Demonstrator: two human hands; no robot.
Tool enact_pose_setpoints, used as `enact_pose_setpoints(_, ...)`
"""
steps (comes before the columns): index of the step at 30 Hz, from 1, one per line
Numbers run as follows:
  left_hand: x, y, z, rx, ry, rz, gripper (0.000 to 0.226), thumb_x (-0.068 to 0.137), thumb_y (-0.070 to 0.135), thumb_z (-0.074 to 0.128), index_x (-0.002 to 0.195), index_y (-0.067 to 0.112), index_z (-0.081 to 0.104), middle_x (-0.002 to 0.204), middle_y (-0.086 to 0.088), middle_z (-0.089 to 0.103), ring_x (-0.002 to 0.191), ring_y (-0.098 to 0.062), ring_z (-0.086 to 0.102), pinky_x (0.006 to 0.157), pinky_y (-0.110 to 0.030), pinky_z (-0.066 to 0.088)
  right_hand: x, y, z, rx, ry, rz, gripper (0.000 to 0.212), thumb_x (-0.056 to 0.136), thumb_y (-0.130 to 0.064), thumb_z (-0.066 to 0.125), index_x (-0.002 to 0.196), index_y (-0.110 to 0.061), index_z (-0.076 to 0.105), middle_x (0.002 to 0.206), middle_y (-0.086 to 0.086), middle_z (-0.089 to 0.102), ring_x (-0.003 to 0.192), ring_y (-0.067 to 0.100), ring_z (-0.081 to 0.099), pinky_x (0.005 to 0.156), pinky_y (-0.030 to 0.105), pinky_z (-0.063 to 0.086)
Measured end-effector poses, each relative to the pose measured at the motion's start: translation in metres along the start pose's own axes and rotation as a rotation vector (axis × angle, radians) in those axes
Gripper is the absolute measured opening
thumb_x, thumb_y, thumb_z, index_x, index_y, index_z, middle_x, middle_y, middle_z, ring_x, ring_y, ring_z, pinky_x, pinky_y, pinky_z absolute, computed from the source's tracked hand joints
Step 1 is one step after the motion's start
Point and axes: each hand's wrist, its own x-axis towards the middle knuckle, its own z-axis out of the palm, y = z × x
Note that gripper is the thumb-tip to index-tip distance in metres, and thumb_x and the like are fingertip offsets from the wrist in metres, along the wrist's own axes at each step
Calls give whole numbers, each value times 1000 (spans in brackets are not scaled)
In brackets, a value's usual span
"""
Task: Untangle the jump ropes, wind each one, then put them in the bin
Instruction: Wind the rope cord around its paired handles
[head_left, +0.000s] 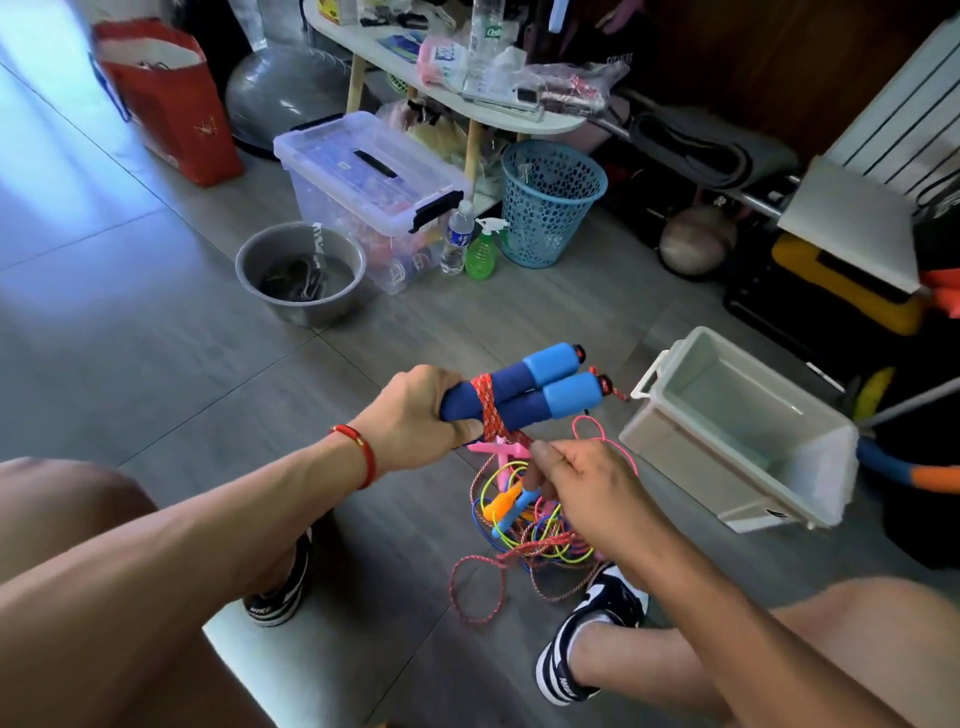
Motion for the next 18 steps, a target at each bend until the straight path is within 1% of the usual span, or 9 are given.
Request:
enact_pose_setpoints(3,-3,6,8,140,112,99,15,82,18,72,90,18,59,76,0,62,72,-25,58,60,-26,40,0,-8,12,54,48,73,45,100,-38,46,81,-7,72,52,-2,48,53,14,42,54,37,35)
enact_pose_setpoints(5,-6,7,13,199,141,119,19,83,19,69,94,22,54,81,-1,63,79,-32,61,66,-33,46,0,-14,16,200,87,154,37,86,-33,46,67,-10,68,53,1,40,56,21,34,54,43,33)
enact_pose_setpoints(7,-8,8,17,281,195,143,23,83,19,67,102,18,54,88,-5,66,82,-36,62,68,-39,49,0,-22,18,402,128,219,31,81,-25,48,53,-15,54,53,0,33,55,20,27,53,39,24)
enact_pose_setpoints(8,-9,9,20,358,233,198,24,82,19,67,103,15,54,88,-4,66,80,-36,62,66,-38,47,0,-28,18,447,146,220,30,81,-26,49,54,-13,48,53,4,35,54,20,29,54,38,25)
enact_pose_setpoints(10,-15,10,25,515,311,344,20,80,21,62,97,15,54,82,-2,65,72,-33,63,60,-34,39,2,-36,18,521,189,196,45,78,-47,57,60,-6,51,56,16,52,52,19,47,56,40,38)
enact_pose_setpoints(12,-19,12,31,599,402,457,20,82,20,47,97,12,56,85,-4,65,68,-31,61,58,-36,43,5,-41,16,602,249,183,63,76,-66,65,60,-4,63,55,6,63,56,14,64,66,41,50)
enact_pose_setpoints(13,-20,12,34,611,421,490,25,83,19,40,100,9,57,92,-8,65,70,-32,60,59,-40,47,7,-42,16,619,275,169,63,76,-68,68,60,-7,67,56,2,67,58,13,68,70,42,54)
enact_pose_setpoints(15,-22,12,39,576,438,506,29,87,21,39,108,7,55,106,-12,62,79,-33,59,63,-43,49,9,-41,15,635,268,122,58,76,-67,71,69,-10,75,66,8,73,65,18,74,73,46,59)
enact_pose_setpoints(18,-26,7,37,291,290,474,42,88,44,54,116,13,51,116,-4,59,92,-28,59,72,-40,49,9,-35,4,630,220,38,57,84,-57,73,75,0,73,68,25,69,64,18,74,62,41,55)
